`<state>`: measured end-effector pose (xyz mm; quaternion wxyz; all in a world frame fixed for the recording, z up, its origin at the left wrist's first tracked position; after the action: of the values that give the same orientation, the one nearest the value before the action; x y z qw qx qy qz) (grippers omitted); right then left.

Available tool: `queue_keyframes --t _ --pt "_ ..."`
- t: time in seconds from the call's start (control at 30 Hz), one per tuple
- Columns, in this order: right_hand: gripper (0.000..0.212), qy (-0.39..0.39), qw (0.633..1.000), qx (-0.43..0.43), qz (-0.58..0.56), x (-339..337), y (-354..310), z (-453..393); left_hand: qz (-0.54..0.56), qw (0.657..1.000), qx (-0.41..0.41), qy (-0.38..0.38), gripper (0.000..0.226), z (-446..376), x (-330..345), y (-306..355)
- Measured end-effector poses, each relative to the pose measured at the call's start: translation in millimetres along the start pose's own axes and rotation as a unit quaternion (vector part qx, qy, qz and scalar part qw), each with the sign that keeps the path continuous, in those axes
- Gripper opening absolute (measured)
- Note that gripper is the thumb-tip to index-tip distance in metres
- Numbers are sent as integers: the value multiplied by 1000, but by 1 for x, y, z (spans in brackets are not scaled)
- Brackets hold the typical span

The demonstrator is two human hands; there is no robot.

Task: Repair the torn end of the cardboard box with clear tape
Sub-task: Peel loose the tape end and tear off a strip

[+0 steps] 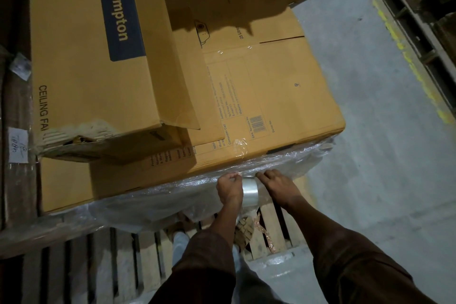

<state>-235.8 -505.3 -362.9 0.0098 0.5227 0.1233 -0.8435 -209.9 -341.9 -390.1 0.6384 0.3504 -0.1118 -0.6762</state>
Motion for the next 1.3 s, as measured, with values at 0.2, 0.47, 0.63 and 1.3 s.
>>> queue_keyframes --t 0.2,0.47,0.63,1.3 --pt "60 -17 999 -2 39 0 -4 -7 -28 999 -11 17 5 -3 1 3" --pt "51 -47 995 -8 87 0 -4 -13 -47 999 -12 13 4 -7 4 4" --pt "46 -60 987 98 111 7 14 -7 -25 999 -11 21 4 -4 6 1" --pt "49 18 754 278 -595 0 -6 -49 -49 998 37 -21 4 -5 2 -6"
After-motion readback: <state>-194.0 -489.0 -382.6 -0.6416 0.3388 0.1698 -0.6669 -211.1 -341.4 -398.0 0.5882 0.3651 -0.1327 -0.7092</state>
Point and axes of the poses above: each hand's wrist, its own z-axis away from the middle knuckle, its own x-axis out of the palm, y = z × x, the point moved 5 cm from there along -z, towards the middle knuckle, and after that the axes turned 2 degrees about -y, right-handed, at the moved point
